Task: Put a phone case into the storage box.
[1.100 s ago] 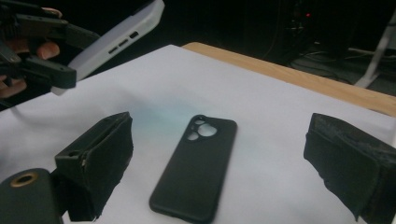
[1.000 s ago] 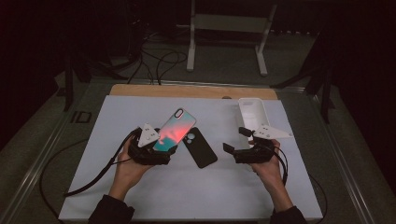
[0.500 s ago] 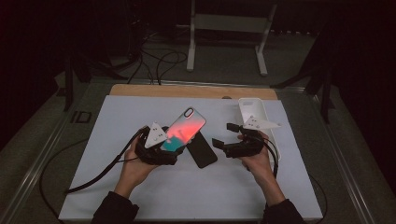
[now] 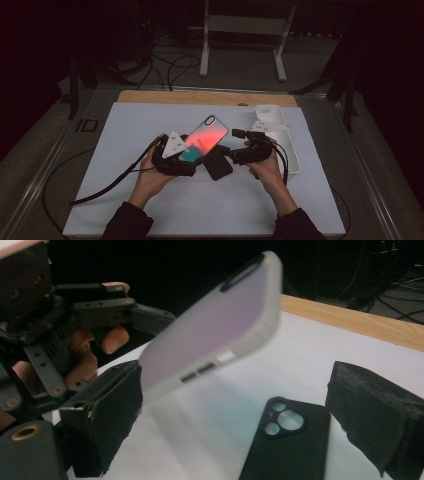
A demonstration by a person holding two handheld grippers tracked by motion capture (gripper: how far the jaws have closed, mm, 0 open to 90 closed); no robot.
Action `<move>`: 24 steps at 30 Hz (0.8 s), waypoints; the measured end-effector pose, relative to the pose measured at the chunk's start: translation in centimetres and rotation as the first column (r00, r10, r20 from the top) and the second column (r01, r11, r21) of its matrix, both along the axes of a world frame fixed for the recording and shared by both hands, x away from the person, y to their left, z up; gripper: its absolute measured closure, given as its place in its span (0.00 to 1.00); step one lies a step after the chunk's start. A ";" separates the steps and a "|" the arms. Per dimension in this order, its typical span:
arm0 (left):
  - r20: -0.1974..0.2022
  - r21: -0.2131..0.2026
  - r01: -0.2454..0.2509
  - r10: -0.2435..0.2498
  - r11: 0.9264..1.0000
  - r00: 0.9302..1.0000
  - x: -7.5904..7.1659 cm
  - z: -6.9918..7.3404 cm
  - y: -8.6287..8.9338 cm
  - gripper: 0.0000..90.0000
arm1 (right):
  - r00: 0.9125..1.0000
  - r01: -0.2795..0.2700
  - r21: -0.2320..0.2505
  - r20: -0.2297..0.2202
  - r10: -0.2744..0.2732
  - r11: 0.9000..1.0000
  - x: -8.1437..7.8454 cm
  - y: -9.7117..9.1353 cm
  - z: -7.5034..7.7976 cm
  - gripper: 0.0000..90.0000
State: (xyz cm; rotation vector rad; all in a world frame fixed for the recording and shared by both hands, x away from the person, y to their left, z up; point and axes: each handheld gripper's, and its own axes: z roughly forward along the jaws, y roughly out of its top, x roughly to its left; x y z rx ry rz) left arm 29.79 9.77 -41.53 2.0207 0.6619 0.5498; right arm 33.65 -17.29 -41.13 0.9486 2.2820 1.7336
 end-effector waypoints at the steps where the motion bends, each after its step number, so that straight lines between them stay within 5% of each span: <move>1: -0.001 0.002 0.001 -0.001 1.000 1.000 0.0 0.0 -0.1 0.19 | 1.000 -0.005 0.000 -0.003 0.005 1.000 0.0 0.1 0.1 0.09; 10: 0.027 -0.011 0.038 -0.038 0.999 0.999 -0.4 0.2 -1.1 0.19 | 0.998 -0.036 0.028 -0.048 0.038 0.999 0.4 1.4 0.6 0.18; 13: 0.032 -0.021 0.042 -0.041 0.999 0.999 -0.4 0.2 -1.3 0.19 | 0.996 -0.053 0.036 -0.064 0.055 0.998 0.4 1.6 0.6 0.31; 15: 0.032 -0.021 0.040 -0.039 0.999 0.999 -0.4 0.1 -1.3 0.19 | 0.994 -0.069 0.040 -0.087 0.073 0.997 0.5 1.7 0.6 0.48; 19: 0.031 -0.030 0.038 -0.037 0.999 0.999 -0.4 -0.1 -1.5 0.19 | 0.991 -0.070 0.024 -0.111 0.072 0.997 0.5 2.1 0.6 0.62; 24: 0.026 -0.022 0.037 -0.036 0.999 0.999 -0.3 -0.3 -1.6 0.19 | 0.987 -0.084 0.067 -0.133 0.093 0.994 0.7 2.1 0.6 0.79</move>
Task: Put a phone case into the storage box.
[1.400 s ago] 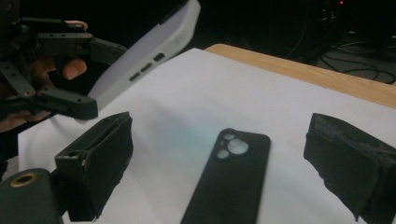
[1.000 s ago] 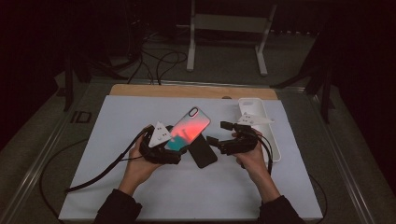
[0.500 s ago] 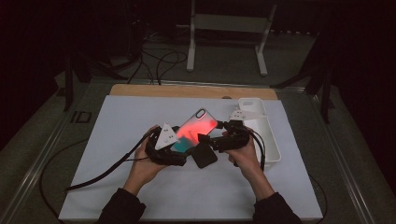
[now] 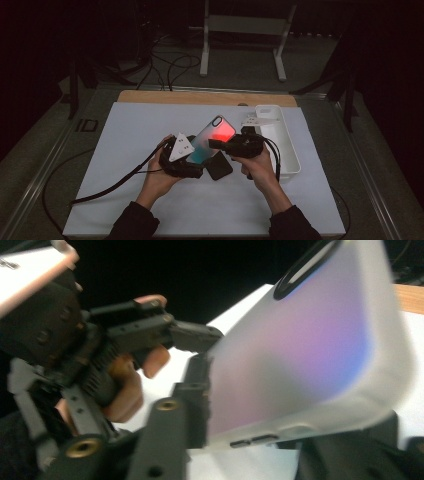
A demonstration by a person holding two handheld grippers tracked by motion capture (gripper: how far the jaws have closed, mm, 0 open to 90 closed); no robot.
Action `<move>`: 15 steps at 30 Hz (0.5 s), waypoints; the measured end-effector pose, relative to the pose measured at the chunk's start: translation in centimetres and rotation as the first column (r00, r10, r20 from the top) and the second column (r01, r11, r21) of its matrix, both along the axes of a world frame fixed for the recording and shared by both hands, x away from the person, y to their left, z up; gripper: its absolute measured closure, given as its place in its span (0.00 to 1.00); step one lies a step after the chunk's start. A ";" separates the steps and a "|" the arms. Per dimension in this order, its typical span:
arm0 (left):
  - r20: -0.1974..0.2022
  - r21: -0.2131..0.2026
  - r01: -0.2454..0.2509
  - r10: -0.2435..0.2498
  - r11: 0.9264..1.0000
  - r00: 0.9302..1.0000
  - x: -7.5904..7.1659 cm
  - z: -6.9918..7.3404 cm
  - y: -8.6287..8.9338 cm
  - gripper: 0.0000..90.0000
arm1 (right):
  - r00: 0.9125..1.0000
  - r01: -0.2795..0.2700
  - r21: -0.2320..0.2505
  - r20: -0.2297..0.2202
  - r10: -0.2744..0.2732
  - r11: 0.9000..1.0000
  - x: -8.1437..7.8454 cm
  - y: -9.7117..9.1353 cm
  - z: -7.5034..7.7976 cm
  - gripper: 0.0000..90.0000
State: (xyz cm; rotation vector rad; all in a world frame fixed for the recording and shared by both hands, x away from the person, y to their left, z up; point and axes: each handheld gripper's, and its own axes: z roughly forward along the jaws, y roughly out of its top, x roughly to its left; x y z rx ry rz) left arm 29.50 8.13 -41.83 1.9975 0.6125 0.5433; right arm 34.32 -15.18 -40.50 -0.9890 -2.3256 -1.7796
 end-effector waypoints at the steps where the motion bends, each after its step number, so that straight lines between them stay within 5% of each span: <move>1: -0.002 0.002 0.000 0.000 1.000 1.000 0.0 0.0 0.0 0.19 | 1.000 -0.003 0.004 0.000 0.003 1.000 0.0 0.0 0.1 0.81; 15: -0.021 0.024 0.003 -0.002 1.000 1.000 0.3 -0.2 0.0 0.19 | 0.999 -0.026 0.028 -0.038 0.028 0.999 -0.1 0.3 0.0 0.89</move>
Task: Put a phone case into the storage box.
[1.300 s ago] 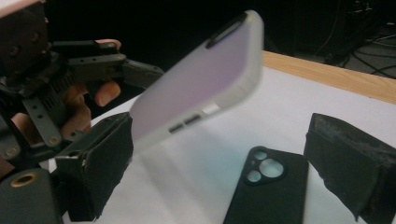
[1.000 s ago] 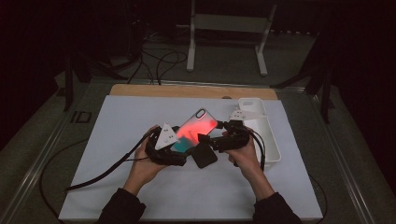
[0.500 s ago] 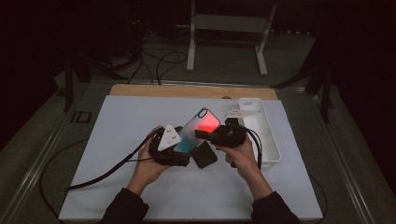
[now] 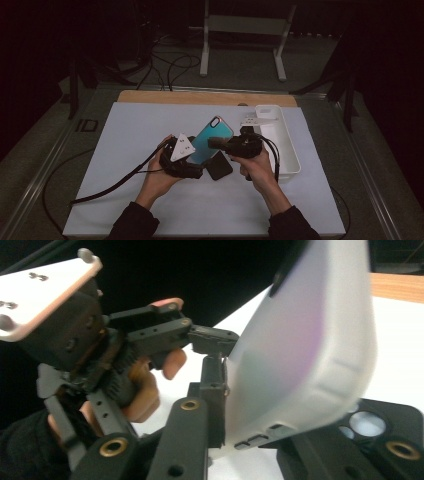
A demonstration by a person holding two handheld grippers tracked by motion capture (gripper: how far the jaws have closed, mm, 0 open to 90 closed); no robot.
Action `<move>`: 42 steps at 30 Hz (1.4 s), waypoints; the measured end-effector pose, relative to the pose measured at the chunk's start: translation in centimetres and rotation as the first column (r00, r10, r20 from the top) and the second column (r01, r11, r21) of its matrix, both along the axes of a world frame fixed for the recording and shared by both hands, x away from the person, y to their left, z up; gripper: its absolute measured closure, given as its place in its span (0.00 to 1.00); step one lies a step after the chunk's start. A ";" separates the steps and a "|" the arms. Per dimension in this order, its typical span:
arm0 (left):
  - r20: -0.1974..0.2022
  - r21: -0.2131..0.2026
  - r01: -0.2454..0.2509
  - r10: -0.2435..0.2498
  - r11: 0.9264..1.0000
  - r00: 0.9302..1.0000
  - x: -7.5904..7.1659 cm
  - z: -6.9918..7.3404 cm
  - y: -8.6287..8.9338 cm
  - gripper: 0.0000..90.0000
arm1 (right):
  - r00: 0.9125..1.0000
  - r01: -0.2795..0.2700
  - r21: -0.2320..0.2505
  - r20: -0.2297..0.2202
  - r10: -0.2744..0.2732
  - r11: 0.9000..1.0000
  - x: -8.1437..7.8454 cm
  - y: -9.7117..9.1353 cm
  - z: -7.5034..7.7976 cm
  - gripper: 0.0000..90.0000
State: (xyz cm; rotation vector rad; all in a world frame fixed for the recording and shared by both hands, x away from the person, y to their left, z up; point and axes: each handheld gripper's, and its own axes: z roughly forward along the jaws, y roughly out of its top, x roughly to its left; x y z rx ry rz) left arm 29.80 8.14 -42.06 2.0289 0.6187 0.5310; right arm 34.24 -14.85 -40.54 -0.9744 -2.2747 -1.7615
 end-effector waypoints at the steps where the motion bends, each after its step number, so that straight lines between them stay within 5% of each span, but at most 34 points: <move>1: 0.000 0.000 0.000 0.000 1.000 1.000 0.0 0.0 0.0 0.19 | 1.000 0.000 0.000 0.000 0.000 1.000 0.0 0.0 0.0 0.89; 18: -0.049 -0.016 0.028 -0.028 0.999 0.998 0.4 0.4 0.9 0.20 | 0.999 -0.006 -0.035 0.053 0.008 0.999 -0.4 -0.1 0.5 0.91; 26: -0.108 -0.041 0.058 -0.062 0.997 0.992 0.9 0.4 1.3 0.20 | 0.996 -0.026 -0.027 0.084 0.028 0.999 -0.7 -0.7 0.9 0.91; 32: -0.168 -0.070 0.102 -0.113 0.992 0.979 1.3 -0.1 1.1 0.17 | 0.992 -0.052 0.019 0.114 0.050 0.998 -1.1 -1.4 1.7 0.91; 42: -0.223 -0.169 0.211 -0.246 0.963 0.943 1.2 -0.5 0.6 0.20 | 0.984 -0.103 0.094 0.157 0.087 0.990 -1.2 -1.5 1.9 0.91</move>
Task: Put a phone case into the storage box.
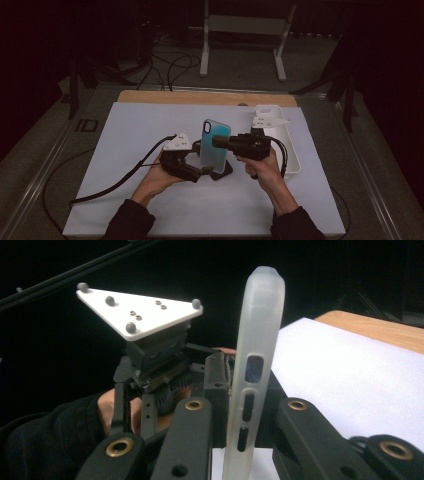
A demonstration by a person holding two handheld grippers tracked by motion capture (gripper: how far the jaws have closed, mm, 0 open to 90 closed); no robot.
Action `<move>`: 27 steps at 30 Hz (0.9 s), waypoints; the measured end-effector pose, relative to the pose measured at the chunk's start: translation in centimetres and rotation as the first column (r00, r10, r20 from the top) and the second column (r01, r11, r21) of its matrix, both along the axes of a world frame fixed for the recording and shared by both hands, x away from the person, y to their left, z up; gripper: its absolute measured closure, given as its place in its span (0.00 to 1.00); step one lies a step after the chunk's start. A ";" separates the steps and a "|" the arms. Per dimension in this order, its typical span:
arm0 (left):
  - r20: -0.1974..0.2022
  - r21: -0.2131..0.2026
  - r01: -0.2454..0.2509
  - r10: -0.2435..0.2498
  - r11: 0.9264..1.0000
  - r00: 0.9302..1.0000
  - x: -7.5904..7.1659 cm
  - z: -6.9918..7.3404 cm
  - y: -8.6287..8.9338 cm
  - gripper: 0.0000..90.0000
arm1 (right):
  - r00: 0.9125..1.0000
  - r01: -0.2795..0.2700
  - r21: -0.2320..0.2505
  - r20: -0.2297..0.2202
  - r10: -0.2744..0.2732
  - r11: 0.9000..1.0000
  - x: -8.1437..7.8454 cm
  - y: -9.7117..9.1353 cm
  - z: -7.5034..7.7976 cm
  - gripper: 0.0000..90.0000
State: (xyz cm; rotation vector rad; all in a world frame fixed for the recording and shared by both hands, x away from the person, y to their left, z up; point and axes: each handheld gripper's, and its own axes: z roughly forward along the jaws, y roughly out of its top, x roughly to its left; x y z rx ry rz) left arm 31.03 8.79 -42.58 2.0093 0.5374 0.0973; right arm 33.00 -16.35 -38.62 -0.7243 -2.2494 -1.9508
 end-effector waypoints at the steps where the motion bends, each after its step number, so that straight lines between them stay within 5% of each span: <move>1: -0.005 -0.008 0.013 -0.013 1.000 1.000 0.0 0.0 0.0 0.20 | 1.000 0.000 0.000 0.000 0.000 1.000 0.0 0.0 0.0 0.91; 9: -0.012 -0.035 0.071 -0.072 0.997 0.997 -0.1 -0.2 -0.1 0.42 | 0.999 -0.030 0.029 0.024 0.030 0.999 -0.1 0.2 0.3 0.91; 13: 0.005 -0.005 0.075 -0.075 0.997 0.997 -0.2 -0.3 0.0 0.62 | 0.997 -0.009 -0.034 0.075 0.012 0.999 -0.2 0.1 0.4 0.90; 17: -0.003 0.004 0.096 -0.096 0.995 0.995 -0.3 -0.4 0.0 0.67 | 0.996 -0.017 -0.048 0.082 0.021 0.999 -0.1 -0.1 0.4 0.90; 22: -0.006 0.011 0.117 -0.117 0.993 0.993 -0.4 -0.5 -0.2 0.83 | 0.995 -0.028 -0.074 0.098 0.035 0.997 0.0 0.1 0.5 0.77; 27: -0.010 -0.014 0.111 -0.112 0.994 0.994 -0.4 -0.4 -0.1 0.88 | 0.993 -0.025 -0.078 0.114 0.034 0.997 -0.2 0.3 0.7 0.70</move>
